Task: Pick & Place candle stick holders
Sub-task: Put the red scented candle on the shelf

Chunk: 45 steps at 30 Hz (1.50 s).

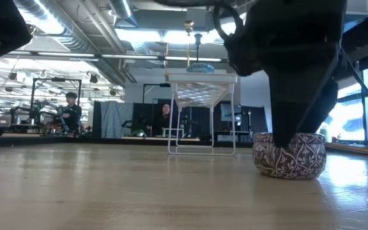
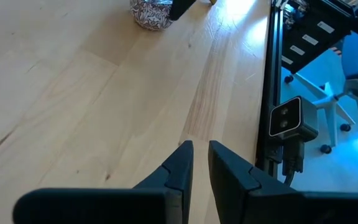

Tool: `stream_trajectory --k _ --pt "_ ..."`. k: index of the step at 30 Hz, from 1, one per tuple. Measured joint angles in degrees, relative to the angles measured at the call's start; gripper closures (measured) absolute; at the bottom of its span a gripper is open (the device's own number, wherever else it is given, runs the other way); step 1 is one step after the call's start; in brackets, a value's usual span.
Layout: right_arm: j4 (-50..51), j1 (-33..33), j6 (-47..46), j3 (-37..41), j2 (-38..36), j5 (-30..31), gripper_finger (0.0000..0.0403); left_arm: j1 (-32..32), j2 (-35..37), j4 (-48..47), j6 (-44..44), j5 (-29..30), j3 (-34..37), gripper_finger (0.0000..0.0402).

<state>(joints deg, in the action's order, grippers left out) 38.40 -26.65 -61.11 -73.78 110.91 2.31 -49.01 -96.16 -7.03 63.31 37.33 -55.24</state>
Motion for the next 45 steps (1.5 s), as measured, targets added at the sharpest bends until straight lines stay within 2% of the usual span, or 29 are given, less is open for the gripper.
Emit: stream_trajectory --k 12,24,29,35,45 --pt "-0.1 0.0 -2.0 0.0 0.7 0.5 0.0036 -0.2 0.0 0.0 0.1 -0.1 0.0 0.0357" --pt "-0.1 1.6 -6.9 0.0 0.5 -0.1 0.0111 -0.2 0.0 0.0 0.4 0.1 0.0 0.0357" --pt "1.7 1.6 -8.4 -1.8 0.5 -1.0 0.0113 -0.2 0.0 0.0 0.4 0.1 0.0 0.0357" --pt "7.4 1.6 -5.4 -10.2 0.5 -0.5 0.0109 -0.2 0.0 0.0 0.1 0.1 0.0 0.0357" --pt "31.9 5.9 0.7 -33.0 0.5 10.2 0.0108 -0.2 0.0 0.0 -0.6 0.6 0.0 0.0357"
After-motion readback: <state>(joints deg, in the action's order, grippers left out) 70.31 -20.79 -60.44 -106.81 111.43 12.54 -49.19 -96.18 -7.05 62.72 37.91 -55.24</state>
